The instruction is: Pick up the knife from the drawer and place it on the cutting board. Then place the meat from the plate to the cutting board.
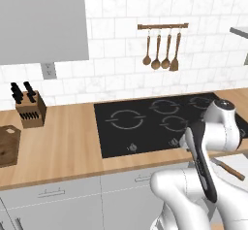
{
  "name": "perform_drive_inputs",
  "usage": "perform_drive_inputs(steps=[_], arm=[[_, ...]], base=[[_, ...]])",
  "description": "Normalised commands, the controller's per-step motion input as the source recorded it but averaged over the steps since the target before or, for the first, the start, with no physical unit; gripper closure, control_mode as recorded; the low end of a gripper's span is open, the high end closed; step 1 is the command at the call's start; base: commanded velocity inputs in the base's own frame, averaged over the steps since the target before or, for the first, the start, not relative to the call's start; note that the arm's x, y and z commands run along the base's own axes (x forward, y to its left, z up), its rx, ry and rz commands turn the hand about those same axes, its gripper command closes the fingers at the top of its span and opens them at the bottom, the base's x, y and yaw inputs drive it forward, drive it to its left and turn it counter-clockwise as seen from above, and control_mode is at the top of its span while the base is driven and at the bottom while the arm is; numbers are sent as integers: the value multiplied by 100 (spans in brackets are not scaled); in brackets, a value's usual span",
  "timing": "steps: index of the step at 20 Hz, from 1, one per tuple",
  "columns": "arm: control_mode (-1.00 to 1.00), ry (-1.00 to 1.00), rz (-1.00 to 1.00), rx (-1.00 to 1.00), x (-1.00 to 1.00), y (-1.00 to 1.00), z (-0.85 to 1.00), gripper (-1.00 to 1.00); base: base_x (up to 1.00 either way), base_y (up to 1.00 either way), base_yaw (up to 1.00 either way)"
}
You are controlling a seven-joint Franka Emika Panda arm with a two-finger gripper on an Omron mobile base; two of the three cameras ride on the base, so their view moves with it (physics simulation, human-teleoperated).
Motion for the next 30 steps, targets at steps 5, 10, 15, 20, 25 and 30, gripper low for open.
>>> perform_drive_inputs(steps=[5, 10, 15, 20, 25, 30], arm=[[-100, 0, 0, 0, 0, -87, -2, -100], [-100, 0, 0, 0, 6, -89, -8, -100], [-100, 2, 0, 0, 8, -77, -12, -100], [-100, 9, 0, 0, 11, -52, -4, -100], [-100, 15, 0, -3, 22, -63, -20, -100], [-100, 1, 0, -1, -1, -66, -35, -100]], base=[[0, 0, 0], [0, 0, 0], [0, 0, 0], [0, 0, 0], [0, 0, 0], [0, 0, 0]])
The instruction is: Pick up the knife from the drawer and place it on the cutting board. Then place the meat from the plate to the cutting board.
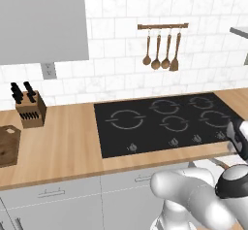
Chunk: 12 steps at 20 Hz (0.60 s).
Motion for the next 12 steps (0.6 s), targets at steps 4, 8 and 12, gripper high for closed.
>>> perform_drive_inputs(steps=[4, 8, 12], arm=[[-100, 0, 0, 0, -29, -52, -24, -100], [-100, 0, 13, 0, -1, -34, -30, -100], [-100, 0, 20, 0, 0, -7, -45, -100]], base=[[0, 0, 0], [0, 0, 0], [0, 0, 0]])
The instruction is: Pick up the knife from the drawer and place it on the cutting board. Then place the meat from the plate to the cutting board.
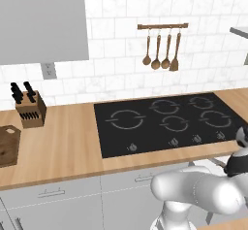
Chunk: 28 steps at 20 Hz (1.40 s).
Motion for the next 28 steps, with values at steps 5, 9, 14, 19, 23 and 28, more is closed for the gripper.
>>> perform_drive_inputs(steps=[5, 9, 14, 19, 23, 28], arm=[[-100, 0, 19, 0, 0, -1, -41, -100], [-100, 8, 8, 0, 7, 0, -31, -100], [-100, 11, 0, 5, 17, 0, -31, -100], [-100, 0, 0, 14, 6, -1, -31, -100], [-100, 0, 0, 15, 4, 0, -37, -100], [-100, 0, 0, 6, 17, 0, -41, -100]], base=[[0, 0, 0], [0, 0, 0], [0, 0, 0], [0, 0, 0], [0, 0, 0], [0, 0, 0]])
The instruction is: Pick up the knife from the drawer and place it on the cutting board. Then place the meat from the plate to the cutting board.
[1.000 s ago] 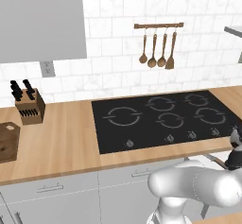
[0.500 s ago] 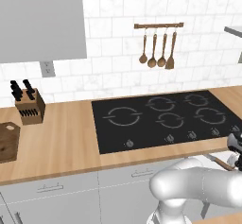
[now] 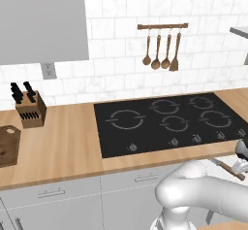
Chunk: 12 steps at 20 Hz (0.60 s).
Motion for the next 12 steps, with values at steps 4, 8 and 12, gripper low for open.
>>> perform_drive_inputs(steps=[4, 8, 12], arm=[[-100, -6, 0, 0, 21, -3, -31, -100], [-100, -6, 0, 0, 14, -29, -32, -100], [-100, -3, 0, 0, 10, -30, -41, -100]], base=[[0, 0, 0], [0, 0, 0], [0, 0, 0]])
